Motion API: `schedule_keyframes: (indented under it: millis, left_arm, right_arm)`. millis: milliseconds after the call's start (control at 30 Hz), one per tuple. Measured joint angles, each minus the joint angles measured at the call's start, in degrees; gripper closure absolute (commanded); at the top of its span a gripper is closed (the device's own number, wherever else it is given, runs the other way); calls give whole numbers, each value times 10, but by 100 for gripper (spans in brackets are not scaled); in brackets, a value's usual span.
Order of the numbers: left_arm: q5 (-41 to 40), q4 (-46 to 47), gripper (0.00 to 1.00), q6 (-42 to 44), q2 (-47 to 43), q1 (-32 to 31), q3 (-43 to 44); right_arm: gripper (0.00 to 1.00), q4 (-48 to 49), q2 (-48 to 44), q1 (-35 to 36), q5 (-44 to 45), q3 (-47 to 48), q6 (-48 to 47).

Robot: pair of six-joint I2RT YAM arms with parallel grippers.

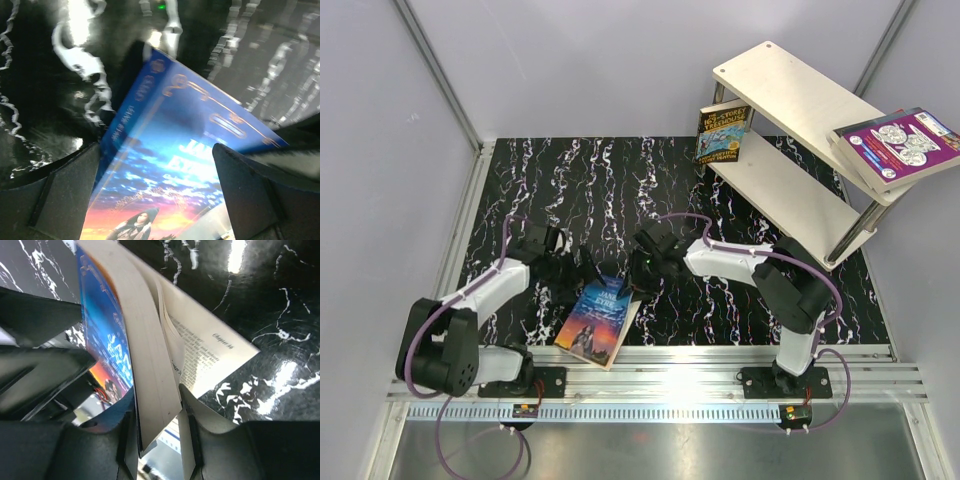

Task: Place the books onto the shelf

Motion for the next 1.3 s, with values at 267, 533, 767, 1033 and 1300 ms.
schedule_keyframes:
  millis: [267,533,767,1033,1300]
  left_arm:
    - [76,74,1,31,-108,10,14]
    - [160,198,1,30,-141,43,17]
    - [263,417,8,-49,-129,67,-24]
    - [393,885,17,-418,72,61,-68]
    - [434,958,57,-535,94,10,-33]
  right_arm:
    - [100,-119,-60,12,41,97,-103]
    - [100,-216,-176,6,76,167,-173]
    - [100,-236,-245,-13,64,170,-180]
    - [100,-239,-261,-52,36,170,-183]
    - [100,-233,-272,-98,2,169,-189]
